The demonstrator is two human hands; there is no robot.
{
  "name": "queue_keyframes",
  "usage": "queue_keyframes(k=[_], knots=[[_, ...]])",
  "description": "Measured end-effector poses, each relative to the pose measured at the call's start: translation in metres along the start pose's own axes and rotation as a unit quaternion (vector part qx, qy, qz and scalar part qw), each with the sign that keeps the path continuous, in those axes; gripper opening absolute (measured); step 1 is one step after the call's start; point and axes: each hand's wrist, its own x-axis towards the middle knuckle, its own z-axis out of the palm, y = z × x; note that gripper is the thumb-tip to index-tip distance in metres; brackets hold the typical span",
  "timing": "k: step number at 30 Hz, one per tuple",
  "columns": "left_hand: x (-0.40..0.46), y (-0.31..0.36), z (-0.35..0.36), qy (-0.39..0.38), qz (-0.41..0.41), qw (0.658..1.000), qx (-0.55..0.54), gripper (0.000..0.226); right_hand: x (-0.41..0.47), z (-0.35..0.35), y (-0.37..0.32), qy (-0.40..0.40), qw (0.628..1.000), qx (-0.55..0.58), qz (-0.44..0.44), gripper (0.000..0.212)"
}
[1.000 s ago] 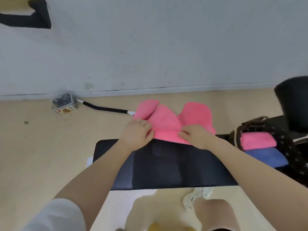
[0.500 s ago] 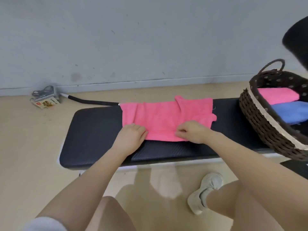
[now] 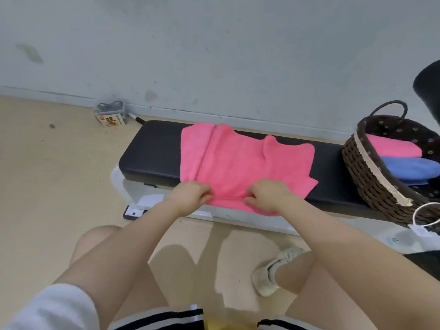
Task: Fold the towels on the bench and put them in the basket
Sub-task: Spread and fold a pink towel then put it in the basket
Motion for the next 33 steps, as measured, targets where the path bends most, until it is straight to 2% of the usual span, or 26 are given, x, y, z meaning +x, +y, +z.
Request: queue_keyframes(k=[2, 5, 10, 12, 16, 18, 20, 23, 25, 27, 30, 33], knots=[[0.000, -0.003, -0.008, 0.022, 0.003, 0.999, -0.026, 0.029, 0.012, -0.008, -0.010, 0.060, 0.998, 0.028, -0.013, 0.036], [0.017, -0.019, -0.030, 0.104, -0.010, 0.992, -0.066, 0.031, 0.046, -0.025, -0.022, 0.128, 0.987, 0.092, -0.024, 0.038], [0.076, -0.065, -0.054, 0.169, -0.085, 0.965, -0.182, 0.037, 0.126, -0.050, -0.031, 0.142, 0.979, 0.143, -0.035, 0.038], [0.104, -0.086, -0.055, 0.170, -0.113, 0.960, -0.192, 0.037, 0.156, -0.056, -0.031, 0.133, 0.979, 0.148, -0.046, 0.039], [0.153, -0.121, -0.048, 0.088, -0.147, 0.980, -0.103, 0.047, 0.201, -0.070, -0.039, 0.109, 0.980, 0.150, -0.069, 0.042], [0.165, -0.129, -0.045, 0.088, -0.152, 0.980, -0.093, 0.050, 0.218, -0.075, -0.043, 0.101, 0.980, 0.150, -0.089, 0.046], [0.169, -0.136, -0.045, 0.105, -0.149, 0.976, -0.123, 0.040, 0.237, -0.077, -0.046, 0.093, 0.981, 0.136, -0.103, 0.049], [0.163, -0.144, -0.044, 0.115, -0.094, 0.975, -0.164, 0.015, 0.256, -0.074, -0.053, 0.097, 0.977, 0.145, -0.122, 0.045], [0.154, -0.144, -0.047, 0.151, -0.053, 0.960, -0.228, 0.026, 0.260, -0.071, -0.057, 0.139, 0.967, 0.171, -0.131, 0.033], [0.143, -0.143, -0.054, 0.186, -0.050, 0.937, -0.292, 0.026, 0.258, -0.070, -0.059, 0.197, 0.954, 0.178, -0.139, 0.018], [0.127, -0.149, -0.061, 0.191, -0.036, 0.901, -0.388, 0.024, 0.252, -0.071, -0.057, 0.262, 0.944, 0.148, -0.134, 0.013], [0.108, -0.155, -0.063, 0.163, -0.036, 0.909, -0.381, 0.032, 0.249, -0.079, -0.048, 0.275, 0.948, 0.123, -0.106, 0.017]])
